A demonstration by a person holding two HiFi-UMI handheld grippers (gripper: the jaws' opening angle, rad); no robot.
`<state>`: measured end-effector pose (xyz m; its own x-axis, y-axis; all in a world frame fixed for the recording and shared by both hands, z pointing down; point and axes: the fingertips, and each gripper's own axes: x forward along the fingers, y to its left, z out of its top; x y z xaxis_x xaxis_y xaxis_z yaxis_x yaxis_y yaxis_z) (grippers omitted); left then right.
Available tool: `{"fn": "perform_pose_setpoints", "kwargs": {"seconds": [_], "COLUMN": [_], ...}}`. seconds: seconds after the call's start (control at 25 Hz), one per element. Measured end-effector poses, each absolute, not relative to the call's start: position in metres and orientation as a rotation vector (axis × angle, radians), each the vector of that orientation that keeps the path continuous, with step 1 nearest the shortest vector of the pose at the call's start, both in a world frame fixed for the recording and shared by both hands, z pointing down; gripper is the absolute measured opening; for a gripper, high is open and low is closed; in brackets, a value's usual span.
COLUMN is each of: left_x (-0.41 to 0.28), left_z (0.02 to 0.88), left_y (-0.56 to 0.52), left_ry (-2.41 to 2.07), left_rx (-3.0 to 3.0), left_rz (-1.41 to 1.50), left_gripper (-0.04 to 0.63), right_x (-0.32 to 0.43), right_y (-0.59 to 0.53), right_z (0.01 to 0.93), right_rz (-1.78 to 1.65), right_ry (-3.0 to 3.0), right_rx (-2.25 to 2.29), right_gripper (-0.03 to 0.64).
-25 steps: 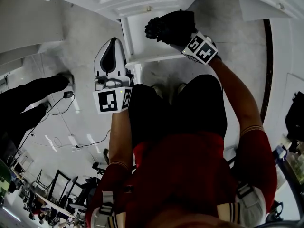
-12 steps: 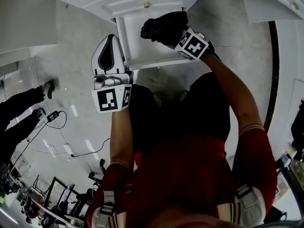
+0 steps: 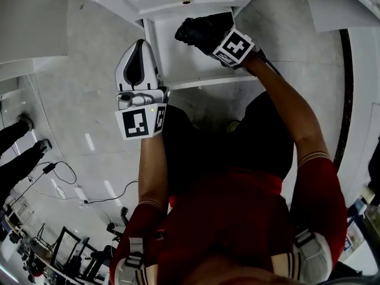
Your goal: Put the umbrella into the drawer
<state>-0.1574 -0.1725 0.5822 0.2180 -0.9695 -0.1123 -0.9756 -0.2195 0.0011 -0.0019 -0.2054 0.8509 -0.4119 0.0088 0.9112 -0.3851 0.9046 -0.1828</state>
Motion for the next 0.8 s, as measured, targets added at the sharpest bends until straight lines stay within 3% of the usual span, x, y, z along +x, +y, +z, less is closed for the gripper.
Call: {"fn": "perform_pose_setpoints", "kwargs": {"seconds": [0.8], "left_x": [-0.169], "left_z": [0.629], "left_y": [-0.18], "left_ry": [1.91], "left_rx": [-2.398], "left_rz": [0.183], "left_gripper": [0.006], "right_x": [-0.013], "right_y": [-0.23], "right_z": [0.916], "right_rz": [0.978], "right_ry": [-1.764], "right_rx": [0.592], "right_gripper": [0.239]}}
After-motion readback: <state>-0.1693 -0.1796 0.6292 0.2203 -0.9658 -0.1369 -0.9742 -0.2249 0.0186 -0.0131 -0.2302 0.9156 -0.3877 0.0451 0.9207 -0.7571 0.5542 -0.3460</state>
